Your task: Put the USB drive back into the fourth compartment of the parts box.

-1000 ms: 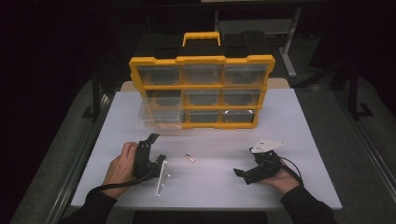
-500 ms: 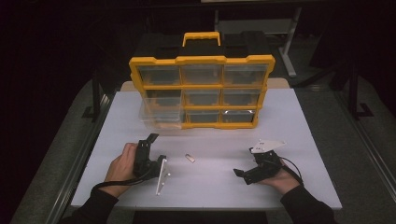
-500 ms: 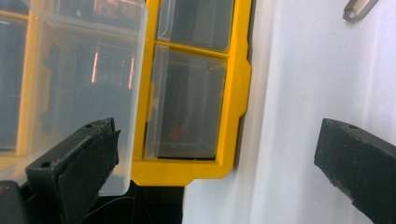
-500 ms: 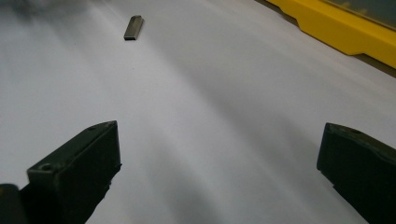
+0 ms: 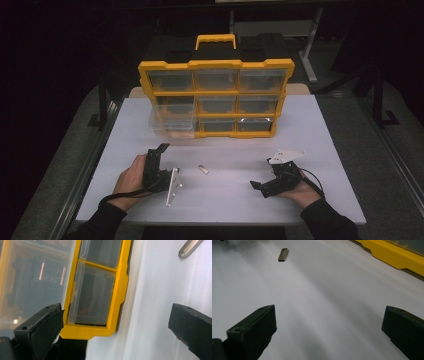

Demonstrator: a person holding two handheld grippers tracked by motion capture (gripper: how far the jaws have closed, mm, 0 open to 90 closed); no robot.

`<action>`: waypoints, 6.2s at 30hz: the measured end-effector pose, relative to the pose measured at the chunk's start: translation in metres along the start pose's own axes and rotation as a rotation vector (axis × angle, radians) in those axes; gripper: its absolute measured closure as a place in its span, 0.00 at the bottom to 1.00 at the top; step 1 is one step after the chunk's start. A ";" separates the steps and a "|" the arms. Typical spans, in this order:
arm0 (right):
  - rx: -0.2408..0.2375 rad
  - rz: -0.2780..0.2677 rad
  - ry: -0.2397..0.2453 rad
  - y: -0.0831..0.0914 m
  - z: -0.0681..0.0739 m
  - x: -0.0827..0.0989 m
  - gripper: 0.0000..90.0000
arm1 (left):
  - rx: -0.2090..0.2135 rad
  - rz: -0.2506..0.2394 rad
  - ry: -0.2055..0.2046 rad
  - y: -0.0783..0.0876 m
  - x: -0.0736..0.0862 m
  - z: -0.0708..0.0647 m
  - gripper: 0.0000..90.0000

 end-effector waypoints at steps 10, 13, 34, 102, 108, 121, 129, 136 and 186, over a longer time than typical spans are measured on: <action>0.000 0.001 0.000 0.000 0.000 0.000 0.00 | 0.032 -0.002 0.088 -0.001 0.001 0.003 0.00; 0.000 0.000 -0.001 -0.001 0.000 0.000 0.00 | 0.044 -0.005 0.129 -0.001 0.002 0.004 0.00; -0.001 -0.004 -0.007 0.000 0.000 0.000 0.00 | 0.126 -0.017 0.363 -0.003 0.010 0.012 0.00; -0.004 0.006 -0.004 -0.001 0.000 0.000 0.00 | 0.411 -0.098 1.100 -0.011 0.040 0.034 0.00; -0.005 0.007 -0.004 -0.002 0.000 0.000 0.00 | 0.431 -0.097 1.131 -0.011 0.043 0.034 0.00; -0.009 0.004 -0.011 -0.002 -0.001 0.000 0.00 | 0.445 -0.107 1.131 0.007 0.052 0.033 0.00; -0.024 0.001 -0.022 -0.002 0.000 -0.001 0.00 | 0.420 -0.121 1.128 0.015 0.055 0.029 0.00; -0.038 0.008 -0.022 -0.001 0.001 -0.007 0.00 | 0.419 -0.118 1.123 0.016 0.054 0.027 0.00; -0.128 0.044 0.000 -0.041 0.017 -0.067 0.00 | 0.449 -0.118 1.140 0.012 0.054 0.026 0.00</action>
Point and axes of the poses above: each handheld gripper's, and its own axes: y roughly backward along the jaws, x roughly out of its underside, z roughly to its left, the point moved 1 cm from there along -y, roughly forward along the jaws, and after that the axes turned 6 degrees about -z, right-handed, at the moved point
